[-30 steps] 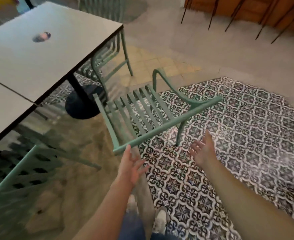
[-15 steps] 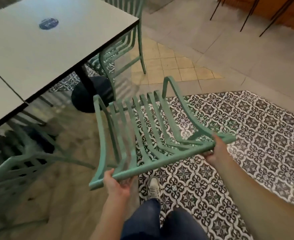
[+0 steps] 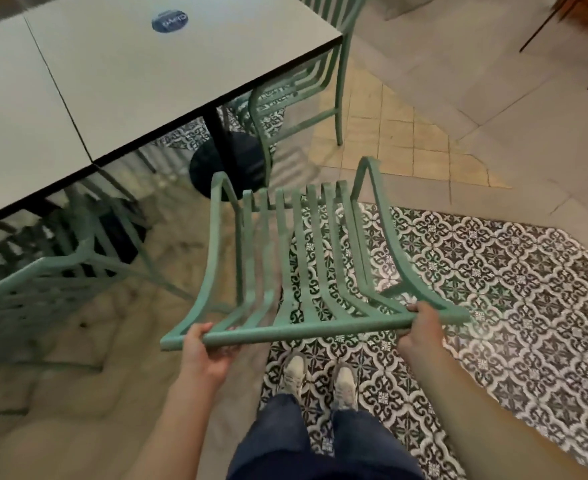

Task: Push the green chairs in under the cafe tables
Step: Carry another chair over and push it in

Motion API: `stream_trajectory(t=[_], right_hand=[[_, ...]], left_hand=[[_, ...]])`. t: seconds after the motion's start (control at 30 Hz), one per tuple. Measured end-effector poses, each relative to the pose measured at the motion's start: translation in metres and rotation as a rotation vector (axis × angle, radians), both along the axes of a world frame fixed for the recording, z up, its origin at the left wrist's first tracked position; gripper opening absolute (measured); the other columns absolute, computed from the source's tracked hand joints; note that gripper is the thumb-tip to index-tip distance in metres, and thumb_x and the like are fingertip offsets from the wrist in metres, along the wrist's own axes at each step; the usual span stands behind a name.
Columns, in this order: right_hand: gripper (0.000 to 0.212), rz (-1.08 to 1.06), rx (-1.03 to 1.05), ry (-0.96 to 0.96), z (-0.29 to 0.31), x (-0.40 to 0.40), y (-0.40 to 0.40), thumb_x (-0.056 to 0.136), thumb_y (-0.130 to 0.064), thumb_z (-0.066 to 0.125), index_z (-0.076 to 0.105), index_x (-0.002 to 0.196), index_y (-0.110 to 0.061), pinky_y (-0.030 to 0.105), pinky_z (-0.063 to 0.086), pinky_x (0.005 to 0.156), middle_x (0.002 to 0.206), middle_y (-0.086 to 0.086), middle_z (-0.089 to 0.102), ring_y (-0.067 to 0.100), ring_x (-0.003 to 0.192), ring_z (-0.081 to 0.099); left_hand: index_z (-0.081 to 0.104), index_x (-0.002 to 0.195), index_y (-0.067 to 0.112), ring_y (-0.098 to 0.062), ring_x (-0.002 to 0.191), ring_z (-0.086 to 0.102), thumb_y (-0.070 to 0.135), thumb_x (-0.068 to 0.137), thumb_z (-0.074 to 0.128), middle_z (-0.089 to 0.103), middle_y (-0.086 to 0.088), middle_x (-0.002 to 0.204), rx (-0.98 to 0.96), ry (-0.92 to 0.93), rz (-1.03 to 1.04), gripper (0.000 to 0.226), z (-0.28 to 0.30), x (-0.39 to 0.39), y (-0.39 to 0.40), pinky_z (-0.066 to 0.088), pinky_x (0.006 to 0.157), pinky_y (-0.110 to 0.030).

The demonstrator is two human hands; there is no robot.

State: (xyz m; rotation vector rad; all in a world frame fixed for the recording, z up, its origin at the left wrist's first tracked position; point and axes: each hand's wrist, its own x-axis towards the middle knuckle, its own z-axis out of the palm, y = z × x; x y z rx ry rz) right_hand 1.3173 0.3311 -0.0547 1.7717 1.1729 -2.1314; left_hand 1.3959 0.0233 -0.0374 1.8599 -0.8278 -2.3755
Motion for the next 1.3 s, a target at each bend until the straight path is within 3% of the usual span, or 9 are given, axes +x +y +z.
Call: stream_trajectory(t=[0.2, 0.27, 0.4, 0.53, 0.67, 0.83, 1.1, 1.17, 1.3], right_hand=[[0.012, 0.200, -0.011, 0.032, 0.007, -0.039, 0.015, 0.089, -0.016, 0.054, 0.050, 0.098, -0.008, 0.016, 0.052, 0.057, 0.115, 0.010, 0.061, 0.012, 0.073, 0.058], [0.014, 0.258, -0.003, 0.035, 0.009, -0.051, 0.012, 0.092, -0.017, 0.052, 0.050, 0.102, -0.007, 0.014, 0.046, 0.045, 0.104, 0.008, 0.058, 0.009, 0.063, 0.051], [0.013, 0.330, -0.011, 0.057, 0.009, -0.074, 0.001, 0.090, -0.013, 0.054, 0.051, 0.100, -0.006, 0.023, 0.052, 0.076, 0.110, 0.011, 0.055, 0.015, 0.083, 0.055], [0.008, 0.398, -0.029, 0.053, 0.013, -0.099, -0.012, 0.090, -0.014, 0.055, 0.051, 0.092, -0.008, 0.027, 0.054, 0.079, 0.105, 0.010, 0.055, 0.015, 0.080, 0.055], [0.009, 0.455, -0.034, 0.029, 0.014, -0.121, -0.031, 0.087, -0.013, 0.056, 0.050, 0.089, -0.007, 0.016, 0.045, 0.048, 0.099, 0.008, 0.054, 0.009, 0.066, 0.050], [0.009, 0.527, -0.050, 0.016, 0.008, -0.145, -0.060, 0.087, -0.014, 0.056, 0.051, 0.090, -0.007, 0.012, 0.032, 0.035, 0.086, 0.006, 0.050, 0.005, 0.053, 0.036], [0.010, 0.570, -0.058, 0.016, 0.007, -0.180, -0.114, 0.090, -0.015, 0.055, 0.051, 0.085, -0.007, 0.017, 0.033, 0.047, 0.084, 0.006, 0.048, 0.007, 0.058, 0.036], [0.010, 0.570, -0.063, 0.015, 0.007, -0.191, -0.127, 0.089, -0.014, 0.056, 0.051, 0.086, -0.006, 0.019, 0.033, 0.048, 0.086, 0.006, 0.049, 0.007, 0.058, 0.037], [0.014, 0.588, -0.073, 0.010, 0.007, -0.209, -0.146, 0.089, -0.016, 0.058, 0.054, 0.095, -0.004, 0.021, 0.037, 0.049, 0.090, 0.009, 0.052, 0.007, 0.057, 0.040]], left_hand=[[0.050, 0.099, 0.003, -0.036, 0.092, 0.058, 0.014, 0.091, 0.045, 0.056, -0.025, 0.108, 0.029, 0.011, 0.126, 0.014, -0.001, 0.002, 0.028, 0.050, 0.088, -0.052], [0.050, 0.096, 0.003, -0.036, 0.089, 0.058, 0.013, 0.092, 0.045, 0.057, -0.025, 0.104, 0.023, 0.023, 0.170, 0.012, 0.001, 0.002, 0.033, 0.052, 0.083, -0.054], [0.050, 0.111, 0.003, -0.039, 0.106, 0.056, 0.012, 0.092, 0.046, 0.053, -0.026, 0.122, 0.003, 0.024, 0.241, 0.022, -0.002, 0.003, 0.031, 0.042, 0.101, -0.053], [0.050, 0.102, 0.002, -0.038, 0.093, 0.056, 0.012, 0.092, 0.045, 0.051, -0.027, 0.123, 0.003, 0.010, 0.297, 0.015, -0.001, -0.004, 0.031, 0.045, 0.092, -0.050], [0.049, 0.105, -0.001, -0.039, 0.087, 0.056, 0.013, 0.092, 0.044, 0.050, -0.027, 0.122, 0.002, 0.003, 0.351, 0.020, 0.000, -0.013, 0.021, 0.044, 0.089, -0.050], [0.046, 0.117, 0.003, -0.039, 0.088, 0.057, 0.014, 0.090, 0.044, 0.051, -0.027, 0.125, -0.024, -0.037, 0.403, 0.029, 0.000, -0.027, -0.007, 0.044, 0.091, -0.053], [0.050, 0.099, 0.000, -0.038, 0.085, 0.057, 0.013, 0.090, 0.043, 0.052, -0.025, 0.120, -0.030, -0.092, 0.416, 0.017, 0.008, -0.057, -0.056, 0.044, 0.090, -0.049], [0.049, 0.106, 0.000, -0.037, 0.080, 0.061, 0.010, 0.085, 0.045, 0.056, -0.026, 0.113, -0.031, -0.096, 0.419, 0.024, 0.010, -0.066, -0.066, 0.050, 0.082, -0.048], [0.044, 0.079, 0.003, -0.023, 0.035, 0.056, 0.008, 0.061, 0.047, 0.057, -0.017, 0.047, -0.037, -0.071, 0.404, 0.019, 0.014, -0.085, -0.083, 0.049, 0.034, -0.032]])
